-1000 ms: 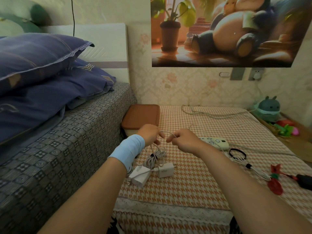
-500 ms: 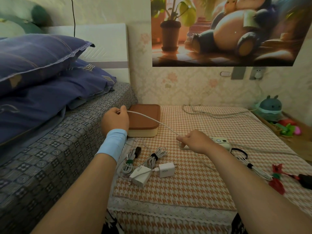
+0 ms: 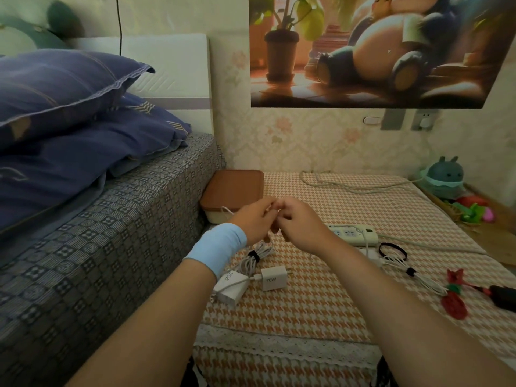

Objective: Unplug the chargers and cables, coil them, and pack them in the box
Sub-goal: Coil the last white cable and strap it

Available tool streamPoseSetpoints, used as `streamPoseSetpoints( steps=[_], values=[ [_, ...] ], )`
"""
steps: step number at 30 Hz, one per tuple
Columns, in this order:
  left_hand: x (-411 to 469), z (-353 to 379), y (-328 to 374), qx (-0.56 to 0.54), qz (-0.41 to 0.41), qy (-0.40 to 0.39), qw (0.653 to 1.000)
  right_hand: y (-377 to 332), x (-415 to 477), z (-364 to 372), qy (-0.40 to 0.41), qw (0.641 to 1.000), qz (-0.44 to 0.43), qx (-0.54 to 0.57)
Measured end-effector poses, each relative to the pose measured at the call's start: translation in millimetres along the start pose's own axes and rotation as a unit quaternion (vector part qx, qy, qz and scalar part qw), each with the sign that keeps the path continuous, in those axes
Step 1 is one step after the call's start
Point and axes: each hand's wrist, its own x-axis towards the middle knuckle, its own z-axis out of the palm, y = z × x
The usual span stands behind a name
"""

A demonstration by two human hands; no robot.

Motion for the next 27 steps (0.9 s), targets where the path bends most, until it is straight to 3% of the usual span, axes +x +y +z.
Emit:
streamPoseSetpoints(
  steps=[3, 5, 10, 14, 16, 19, 21, 24, 27],
  values=[
    [1.8, -14.5, -3.4, 0.06, -0.076, -0.019, 0.995, 5.8, -0.1, -8.3, 0.007, 0.997, 0.05, 0.066],
    [4.1, -27.4, -13.4, 0.124, -0.105, 0.011, 0.987, 10.3, -0.4, -14.5, -0.01, 0.998, 0.067, 0.02],
    [0.9, -42.5, -26.0, 0.114, -0.119, 0.191, 0.968, 16.5, -0.2, -21.0, -0.047, 0.994, 0.095, -0.031],
    [-1.3, -58.5, -35.7, 0.064, -0.151, 0.391, 0.906, 28.5, -3.0, -23.8, -0.128, 0.976, 0.158, -0.081],
    [-3.4, -67.9, -44.4, 0.028, -0.181, 0.429, 0.885, 38.4, -4.3, -25.7, -0.156, 0.962, 0.198, -0.107],
    [-6.7, -67.7, -57.2, 0.099, -0.242, 0.358, 0.896, 42.4, -4.9, -27.2, -0.169, 0.953, 0.232, -0.093],
    [-8.8, -60.8, -59.1, 0.181, -0.241, 0.3, 0.905, 36.2, -4.2, -23.7, -0.162, 0.957, 0.219, -0.102],
    [-6.0, -46.0, -41.0, 0.252, -0.103, 0.242, 0.931, 21.0, -3.6, -13.4, -0.152, 0.964, 0.198, -0.096],
    [-5.2, -23.1, -9.9, 0.106, 0.01, 0.127, 0.986, 6.4, -1.6, -4.1, -0.145, 0.977, 0.143, -0.069]
  ],
)
